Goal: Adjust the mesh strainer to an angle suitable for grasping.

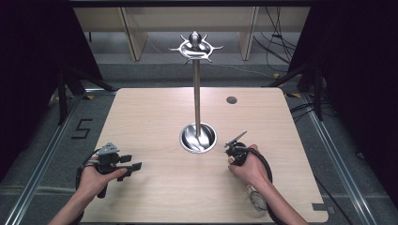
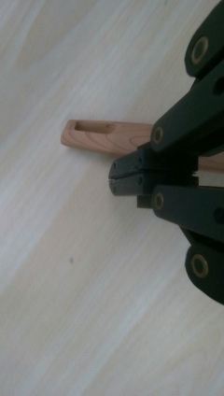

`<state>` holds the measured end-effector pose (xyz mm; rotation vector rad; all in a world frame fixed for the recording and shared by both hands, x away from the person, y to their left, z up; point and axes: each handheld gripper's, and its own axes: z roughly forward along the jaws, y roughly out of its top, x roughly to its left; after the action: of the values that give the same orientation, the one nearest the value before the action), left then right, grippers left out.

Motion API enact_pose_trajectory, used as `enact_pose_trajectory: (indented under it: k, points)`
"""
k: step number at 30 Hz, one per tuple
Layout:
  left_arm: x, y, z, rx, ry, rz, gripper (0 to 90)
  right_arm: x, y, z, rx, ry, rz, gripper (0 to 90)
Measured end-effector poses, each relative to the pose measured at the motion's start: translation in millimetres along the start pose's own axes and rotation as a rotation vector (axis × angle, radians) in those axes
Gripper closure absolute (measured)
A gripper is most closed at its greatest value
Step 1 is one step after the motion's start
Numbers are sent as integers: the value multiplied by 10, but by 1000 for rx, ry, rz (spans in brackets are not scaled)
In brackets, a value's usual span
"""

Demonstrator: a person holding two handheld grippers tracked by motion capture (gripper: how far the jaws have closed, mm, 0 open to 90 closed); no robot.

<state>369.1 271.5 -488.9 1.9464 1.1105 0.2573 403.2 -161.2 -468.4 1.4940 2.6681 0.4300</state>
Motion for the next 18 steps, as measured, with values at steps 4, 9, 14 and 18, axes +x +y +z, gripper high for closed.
enact_pose_trajectory:
  k: [4, 9, 14, 18]
  points:
    - [1, 0, 1, 1, -1, 0, 370, -159, -29, -23, 3, -25, 60, 900]
    - [-7, 0, 6, -2, -4, -5, 369, -240, -43, -83, 14, -27, 132, 900]
    - [5, 5, 0, 11, -3, 16, 370, -411, -104, -123, -37, -50, 114, 900]
    - [-10, 9, 17, -4, -7, 0, 370, -369, -134, -258, -76, -16, 160, 817]
